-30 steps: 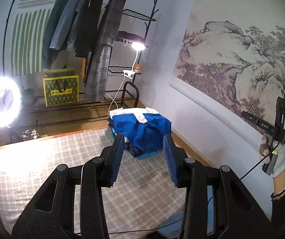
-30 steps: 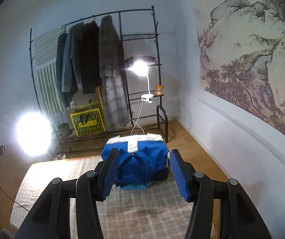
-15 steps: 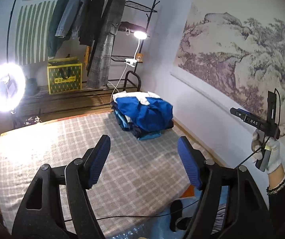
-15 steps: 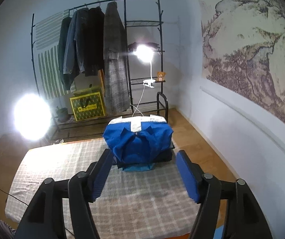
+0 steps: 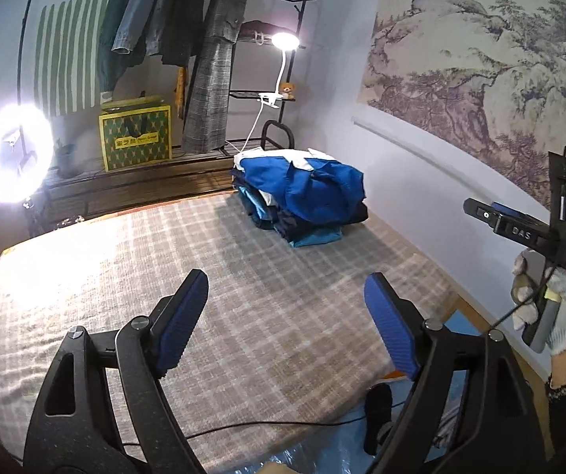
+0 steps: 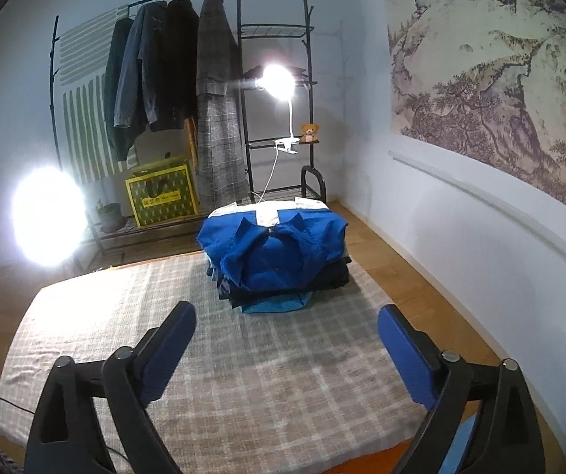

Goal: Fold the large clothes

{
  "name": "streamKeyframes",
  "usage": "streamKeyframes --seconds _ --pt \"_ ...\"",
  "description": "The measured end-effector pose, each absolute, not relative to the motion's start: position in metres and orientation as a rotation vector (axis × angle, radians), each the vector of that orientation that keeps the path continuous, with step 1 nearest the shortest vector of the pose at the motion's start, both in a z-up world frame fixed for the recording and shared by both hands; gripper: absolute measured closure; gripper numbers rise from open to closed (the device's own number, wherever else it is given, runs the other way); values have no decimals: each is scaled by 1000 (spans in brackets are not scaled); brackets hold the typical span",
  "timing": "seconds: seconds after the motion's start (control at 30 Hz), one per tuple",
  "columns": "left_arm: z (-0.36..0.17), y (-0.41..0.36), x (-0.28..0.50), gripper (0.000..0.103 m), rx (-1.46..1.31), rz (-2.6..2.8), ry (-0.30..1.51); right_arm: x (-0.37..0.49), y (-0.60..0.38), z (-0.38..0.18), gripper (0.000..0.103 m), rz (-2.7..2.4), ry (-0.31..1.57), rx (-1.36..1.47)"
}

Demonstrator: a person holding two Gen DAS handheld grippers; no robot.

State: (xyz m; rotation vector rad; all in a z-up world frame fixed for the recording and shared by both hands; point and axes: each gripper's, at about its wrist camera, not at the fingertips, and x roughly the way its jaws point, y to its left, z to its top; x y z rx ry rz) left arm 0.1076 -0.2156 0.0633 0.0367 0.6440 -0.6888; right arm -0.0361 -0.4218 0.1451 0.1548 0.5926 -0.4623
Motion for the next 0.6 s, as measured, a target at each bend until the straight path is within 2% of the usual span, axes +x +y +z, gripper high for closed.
streamKeyframes --seconds 0.13,0.37,0.6 --pt "52 -222 115 15 39 -658 605 -26 -417 130 0 -474 581 144" --pt "41 -230 133 2 43 -592 542 -5 -414 106 0 -485 566 163" --pt "39 -234 145 0 73 -537 480 9 -415 96 0 -502 527 168"
